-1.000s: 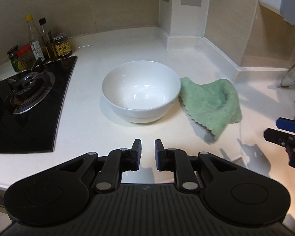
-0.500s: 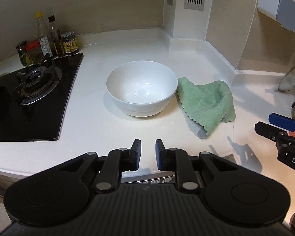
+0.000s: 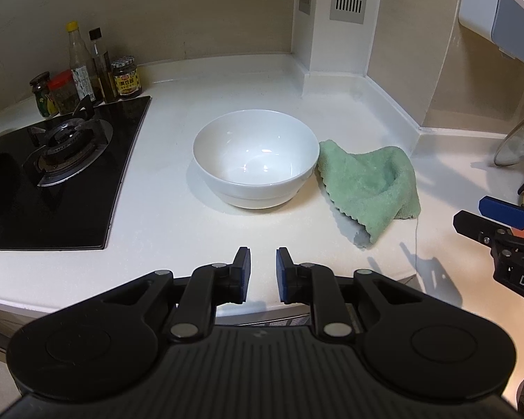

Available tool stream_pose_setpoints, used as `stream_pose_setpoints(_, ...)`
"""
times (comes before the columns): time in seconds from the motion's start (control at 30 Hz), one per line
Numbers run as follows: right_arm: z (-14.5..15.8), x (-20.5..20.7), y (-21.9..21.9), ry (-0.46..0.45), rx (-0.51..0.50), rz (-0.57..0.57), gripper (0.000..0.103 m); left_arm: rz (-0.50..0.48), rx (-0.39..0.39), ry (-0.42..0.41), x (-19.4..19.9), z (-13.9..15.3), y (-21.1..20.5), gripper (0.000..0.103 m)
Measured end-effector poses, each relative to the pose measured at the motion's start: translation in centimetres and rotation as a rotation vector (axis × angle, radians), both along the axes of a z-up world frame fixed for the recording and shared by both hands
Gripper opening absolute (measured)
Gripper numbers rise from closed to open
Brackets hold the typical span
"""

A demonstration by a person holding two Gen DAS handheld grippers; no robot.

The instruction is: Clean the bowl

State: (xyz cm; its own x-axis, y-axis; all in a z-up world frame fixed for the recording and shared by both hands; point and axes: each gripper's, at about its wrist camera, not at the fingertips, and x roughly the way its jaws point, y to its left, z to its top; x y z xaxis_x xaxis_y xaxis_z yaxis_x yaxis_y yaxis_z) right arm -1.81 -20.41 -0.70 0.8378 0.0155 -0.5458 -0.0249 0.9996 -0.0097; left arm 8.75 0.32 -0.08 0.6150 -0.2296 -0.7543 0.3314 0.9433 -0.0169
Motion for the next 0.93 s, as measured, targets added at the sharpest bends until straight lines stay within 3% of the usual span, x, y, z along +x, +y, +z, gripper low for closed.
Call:
stream_pose_setpoints(0.53,-1.0,0.3,-0.1,0.102,-0.044,-0.066,0.036,0.048,-0.016,-0.003,-1.9,-0.4,-1.5,0.022)
stream_pose_setpoints(0.93,-1.3,0.1,-0.5,0.119,-0.023,-0.083,0.036,0.085,-0.056,-0.025,-2.2,-0.1,-1.9,0.022)
